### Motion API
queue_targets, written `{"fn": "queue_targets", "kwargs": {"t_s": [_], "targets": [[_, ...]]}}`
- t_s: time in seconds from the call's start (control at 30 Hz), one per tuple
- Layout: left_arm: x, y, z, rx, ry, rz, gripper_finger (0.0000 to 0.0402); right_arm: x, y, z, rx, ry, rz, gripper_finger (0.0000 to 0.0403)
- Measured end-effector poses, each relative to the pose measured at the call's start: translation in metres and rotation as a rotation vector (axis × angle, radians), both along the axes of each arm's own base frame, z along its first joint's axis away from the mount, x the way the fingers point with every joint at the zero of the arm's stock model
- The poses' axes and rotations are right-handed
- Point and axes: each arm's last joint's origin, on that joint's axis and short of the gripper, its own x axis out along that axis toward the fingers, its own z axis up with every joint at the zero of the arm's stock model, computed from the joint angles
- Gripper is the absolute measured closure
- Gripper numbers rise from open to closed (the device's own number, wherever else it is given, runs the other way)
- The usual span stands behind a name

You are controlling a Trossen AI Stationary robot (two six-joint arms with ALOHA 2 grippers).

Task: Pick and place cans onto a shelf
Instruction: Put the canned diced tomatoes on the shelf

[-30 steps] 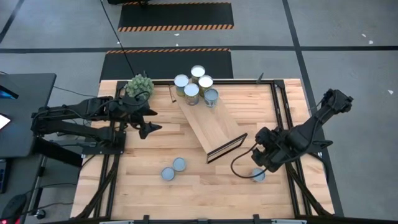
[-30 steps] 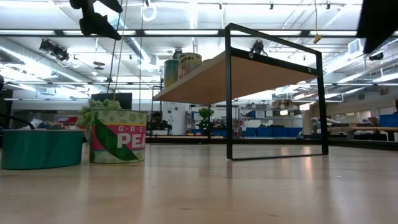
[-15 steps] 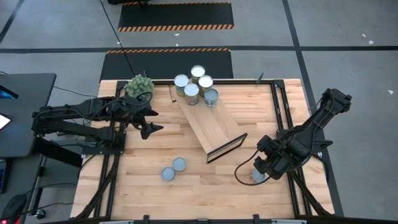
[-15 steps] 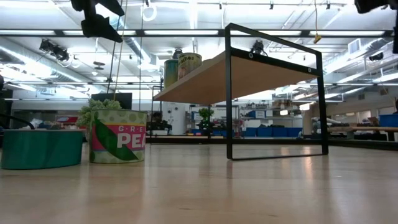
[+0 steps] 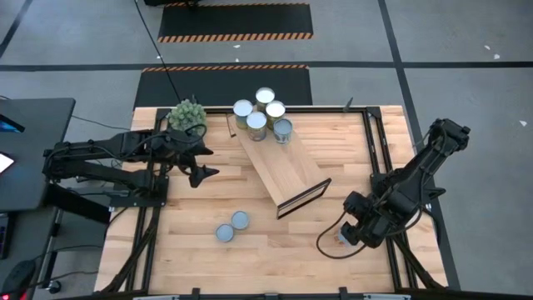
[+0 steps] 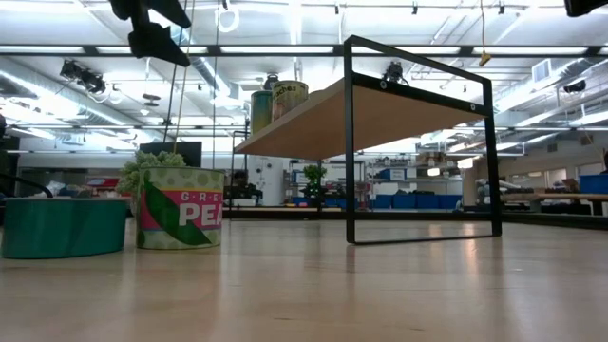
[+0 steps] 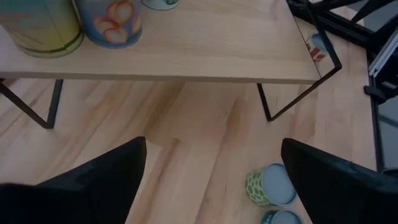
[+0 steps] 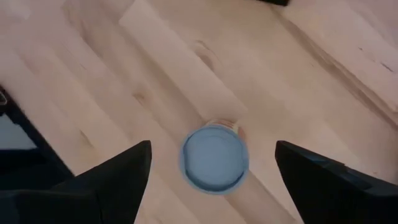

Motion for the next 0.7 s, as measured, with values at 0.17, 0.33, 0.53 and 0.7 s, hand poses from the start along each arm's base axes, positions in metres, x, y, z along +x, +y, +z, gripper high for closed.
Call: {"fn": "queue_targets", "kwargs": {"t_s": [0.17, 0.33, 0.53, 0.7], "targets": [[0.0, 0.0, 0.0, 0.012, 0.002, -0.008, 0.0024, 0.005, 0.011, -0.015, -0.079, 0.046, 0.086, 0.0035], [0.0, 0.0, 0.0, 0.011, 0.002, -0.008, 0.0024, 0.013, 0.021, -0.037, -0.159, 0.141, 0.212, 0.0011], [0.0, 0.0, 0.0, 0.005, 0.002, -0.003, 0.0024, 0.02, 0.029, -0.051, -0.062, 0.246, 0.232, 0.0006], [0.0, 0.0, 0.0, 0.006, 0.002, -0.003, 0.0024, 0.021, 0.03, -0.05, -0.051, 0.221, 0.225, 0.0005]]}}
